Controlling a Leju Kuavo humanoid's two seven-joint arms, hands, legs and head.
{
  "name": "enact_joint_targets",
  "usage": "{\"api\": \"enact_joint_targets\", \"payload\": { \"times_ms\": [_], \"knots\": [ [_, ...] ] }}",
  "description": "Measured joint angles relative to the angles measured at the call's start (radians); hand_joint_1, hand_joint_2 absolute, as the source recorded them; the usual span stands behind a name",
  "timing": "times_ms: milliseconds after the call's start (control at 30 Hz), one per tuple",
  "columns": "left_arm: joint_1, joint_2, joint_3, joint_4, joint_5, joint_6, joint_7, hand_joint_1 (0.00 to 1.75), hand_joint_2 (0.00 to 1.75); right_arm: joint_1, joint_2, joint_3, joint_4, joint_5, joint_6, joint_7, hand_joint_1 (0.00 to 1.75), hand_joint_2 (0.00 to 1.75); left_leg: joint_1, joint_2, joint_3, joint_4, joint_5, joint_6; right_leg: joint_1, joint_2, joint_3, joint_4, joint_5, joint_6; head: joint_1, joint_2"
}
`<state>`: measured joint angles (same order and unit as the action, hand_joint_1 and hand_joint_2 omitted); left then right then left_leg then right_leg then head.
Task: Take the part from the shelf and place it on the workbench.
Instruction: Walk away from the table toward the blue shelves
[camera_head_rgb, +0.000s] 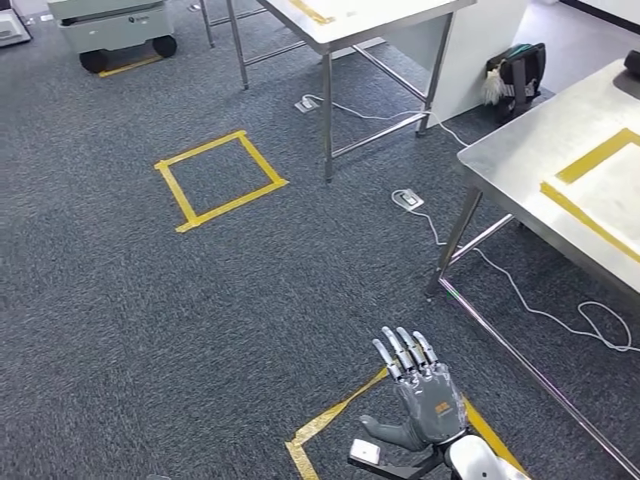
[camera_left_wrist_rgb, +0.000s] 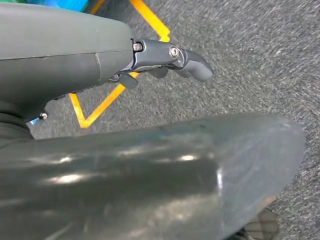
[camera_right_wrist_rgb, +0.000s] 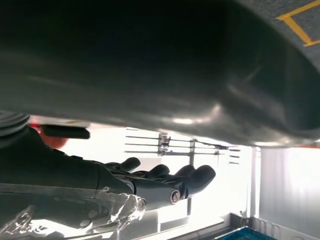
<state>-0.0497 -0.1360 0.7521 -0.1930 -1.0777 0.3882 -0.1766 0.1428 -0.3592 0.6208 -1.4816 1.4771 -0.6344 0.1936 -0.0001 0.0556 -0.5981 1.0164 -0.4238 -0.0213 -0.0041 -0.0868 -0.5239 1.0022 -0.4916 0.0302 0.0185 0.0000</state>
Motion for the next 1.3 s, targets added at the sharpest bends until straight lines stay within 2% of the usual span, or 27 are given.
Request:
{"api": "enact_joint_targets", "payload": {
  "times_ms": [33,100,167,233,300,333,367,400,467,533,600,633,667,700,767,800,833,867,933,1000,1033,1067,1100,1133,1200,1267,1300],
  "knots": [
    [-0.001,0.0,0.0,0.0,-0.001,0.0,0.0,0.0,0.0,0.0,0.0,0.0,-0.001,0.0,0.0,0.001,0.0,0.0,-0.003,0.01,0.011,-0.023,0.001,0.005,0.003,-0.01,0.003,-0.001,-0.003,0.005,0.0,0.0],
    [0.0,-0.001,0.001,0.0,-0.002,0.0,0.0,0.0,0.0,-0.001,0.0,0.0,-0.002,0.0,0.0,0.004,0.0,0.0,-0.004,-0.01,0.01,-0.028,0.001,0.016,0.004,-0.026,0.009,-0.004,-0.006,0.014,0.002,0.0],
    [0.003,0.0,0.002,0.0,-0.002,0.001,0.002,0.0,0.0,-0.001,0.0,0.0,-0.004,0.0,-0.001,0.005,0.0,0.0,-0.001,-0.031,0.011,-0.032,0.004,0.027,0.0,0.005,0.0,0.023,-0.03,0.024,0.005,0.0],
    [0.001,0.001,0.005,0.0,-0.003,0.003,0.003,0.0,0.0,0.001,-0.002,0.001,-0.006,0.0,-0.002,0.006,0.0,0.0,0.002,-0.052,0.011,-0.034,0.006,0.037,-0.003,0.062,-0.05,0.132,-0.089,0.029,0.01,0.0],
    [-0.001,0.001,0.006,0.0,-0.004,0.004,0.003,0.0,0.0,0.005,-0.005,0.001,-0.007,0.001,-0.003,0.007,0.0,0.0,0.002,-0.076,0.01,-0.033,0.006,0.04,-0.003,0.083,-0.119,0.266,-0.139,0.03,0.012,0.0],
    [0.0,0.001,0.006,0.0,-0.006,0.003,0.003,0.0,0.0,0.007,-0.005,0.001,-0.007,0.001,-0.003,0.007,0.0,0.0,0.002,-0.089,0.011,-0.033,0.006,0.04,-0.003,0.085,-0.137,0.295,-0.139,0.03,0.012,0.0],
    [0.001,0.001,0.007,0.0,-0.007,0.003,0.003,0.0,0.0,0.007,-0.006,0.002,-0.007,0.001,-0.003,0.007,0.0,0.0,0.002,-0.103,0.012,-0.032,0.007,0.04,-0.004,0.087,-0.136,0.281,-0.117,0.029,0.012,0.0],
    [0.001,0.0,0.007,0.0,-0.008,0.003,0.003,0.0,0.0,0.008,-0.006,0.002,-0.007,0.001,-0.003,0.007,0.0,0.0,0.003,-0.117,0.014,-0.032,0.007,0.039,-0.007,0.092,-0.115,0.227,-0.079,0.029,0.013,0.0],
    [0.001,0.001,0.007,0.0,-0.009,0.003,0.003,0.0,0.0,0.008,-0.007,0.002,-0.007,0.001,-0.003,0.007,0.0,0.0,0.003,-0.143,0.014,-0.028,0.006,0.032,-0.016,0.137,-0.053,0.085,-0.014,0.032,0.013,0.0],
    [0.0,0.001,0.007,0.0,-0.009,0.003,0.003,0.0,0.0,0.009,-0.008,0.003,-0.007,0.002,-0.003,0.007,0.0,0.0,0.003,-0.164,0.006,-0.025,0.01,0.02,-0.021,0.172,-0.02,0.019,0.003,0.028,0.011,0.0],
    [0.003,0.002,0.007,0.0,-0.01,0.003,0.003,0.0,0.0,0.009,-0.009,0.003,-0.007,0.002,-0.004,0.008,0.0,0.0,0.006,-0.183,-0.003,-0.028,0.018,0.006,-0.018,0.158,-0.018,0.017,0.006,0.014,0.01,0.0],
    [0.005,0.002,0.008,0.0,-0.01,0.003,0.003,0.0,0.0,0.009,-0.009,0.003,-0.007,0.002,-0.004,0.008,0.0,0.0,0.007,-0.178,-0.006,-0.026,0.018,0.001,-0.017,0.148,-0.019,0.017,0.009,0.008,0.01,0.0],
    [0.005,0.002,0.008,0.0,-0.01,0.003,0.003,0.0,0.0,0.009,-0.009,0.003,-0.008,0.002,-0.004,0.008,0.0,0.0,0.006,-0.16,-0.014,-0.01,0.007,-0.003,-0.016,0.136,-0.018,0.015,0.011,0.0,0.008,0.0],
    [0.004,0.001,0.008,0.0,-0.01,0.003,0.003,0.0,0.0,0.01,-0.009,0.003,-0.008,0.002,-0.005,0.009,0.0,0.0,0.004,-0.133,-0.033,0.028,-0.017,-0.006,-0.016,0.122,-0.018,0.013,0.012,-0.006,0.006,0.0],
    [0.001,-0.001,0.008,0.0,-0.011,0.003,0.003,0.0,0.0,0.013,-0.009,0.003,-0.009,0.002,-0.005,0.009,0.0,0.0,0.002,-0.082,-0.096,0.161,-0.086,-0.01,-0.011,0.092,-0.019,0.013,0.011,-0.016,0.002,0.0],
    [0.0,-0.002,0.008,0.0,-0.011,0.003,0.003,0.0,0.0,0.015,-0.01,0.003,-0.009,0.002,-0.005,0.009,0.0,0.0,0.003,-0.073,-0.128,0.229,-0.113,-0.011,-0.008,0.076,-0.02,0.013,0.01,-0.018,0.003,0.0],
    [0.0,-0.002,0.008,0.0,-0.011,0.003,0.003,0.0,0.0,0.015,-0.01,0.003,-0.009,0.002,-0.005,0.009,0.0,0.0,0.003,-0.07,-0.146,0.269,-0.123,-0.011,-0.007,0.061,-0.02,0.013,0.01,-0.018,0.003,0.0],
    [0.001,-0.002,0.008,0.0,-0.011,0.003,0.003,0.0,0.0,0.015,-0.011,0.003,-0.008,0.002,-0.005,0.009,0.0,0.0,0.003,-0.069,-0.145,0.271,-0.115,-0.01,-0.006,0.048,-0.02,0.013,0.009,-0.019,0.002,0.0],
    [0.003,-0.002,0.008,0.0,-0.012,0.002,0.003,0.0,0.0,0.014,-0.011,0.003,-0.008,0.002,-0.006,0.011,0.0,0.0,0.002,-0.053,-0.082,0.162,-0.055,-0.006,-0.005,0.023,-0.017,0.013,0.008,-0.017,0.002,0.0],
    [0.0,-0.002,0.008,0.0,-0.012,0.002,0.003,0.0,0.0,0.014,-0.011,0.003,-0.008,0.003,-0.006,0.012,0.0,0.0,-0.004,-0.012,-0.008,0.028,-0.013,0.0,0.001,0.002,-0.015,0.015,0.002,-0.009,0.002,0.0],
    [-0.001,-0.002,0.008,0.0,-0.013,0.002,0.003,0.0,0.0,0.013,-0.011,0.003,-0.008,0.003,-0.006,0.013,0.0,0.0,-0.007,0.001,0.009,-0.006,-0.007,0.005,0.004,-0.007,-0.013,0.015,0.0,-0.005,0.003,0.0],
    [-0.002,-0.002,0.008,0.0,-0.013,0.002,0.003,0.0,0.0,0.013,-0.012,0.004,-0.008,0.003,-0.006,0.013,0.0,0.0,-0.01,0.001,0.013,-0.019,-0.009,0.01,0.006,-0.016,-0.011,0.014,-0.002,0.0,0.004,0.0],
    [-0.001,-0.002,0.008,0.0,-0.013,0.002,0.003,0.0,0.0,0.011,-0.012,0.004,-0.009,0.003,-0.006,0.013,0.0,0.0,-0.01,-0.011,0.011,-0.021,-0.007,0.018,0.006,-0.026,-0.008,0.011,-0.003,0.004,0.005,0.0],
    [0.001,-0.002,0.008,0.0,-0.013,0.002,0.003,0.0,0.0,0.01,-0.012,0.004,-0.009,0.003,-0.006,0.013,0.0,0.0,-0.009,-0.021,0.011,-0.024,-0.006,0.024,0.004,-0.026,-0.006,0.011,-0.005,0.01,0.005,0.0],
    [0.003,-0.001,0.009,0.0,-0.013,0.003,0.003,0.0,0.0,0.007,-0.012,0.003,-0.009,0.004,-0.009,0.013,0.0,0.0,-0.005,-0.041,0.014,-0.029,-0.002,0.037,0.0,0.017,-0.022,0.051,-0.033,0.02,0.008,0.0],
    [0.0,0.001,0.009,0.0,-0.013,0.003,0.003,0.0,0.0,0.008,-0.014,0.003,-0.008,0.004,-0.012,0.014,0.0,0.0,-0.002,-0.061,0.015,-0.03,0.0,0.045,-0.001,0.071,-0.081,0.175,-0.095,0.025,0.013,0.0],
    [-0.001,0.001,0.009,0.0,-0.013,0.002,0.003,0.0,0.0,0.009,-0.015,0.004,-0.008,0.005,-0.012,0.014,0.0,0.0,-0.002,-0.073,0.015,-0.03,0.0,0.046,-0.001,0.081,-0.118,0.246,-0.121,0.026,0.014,0.0]
  ]
}}
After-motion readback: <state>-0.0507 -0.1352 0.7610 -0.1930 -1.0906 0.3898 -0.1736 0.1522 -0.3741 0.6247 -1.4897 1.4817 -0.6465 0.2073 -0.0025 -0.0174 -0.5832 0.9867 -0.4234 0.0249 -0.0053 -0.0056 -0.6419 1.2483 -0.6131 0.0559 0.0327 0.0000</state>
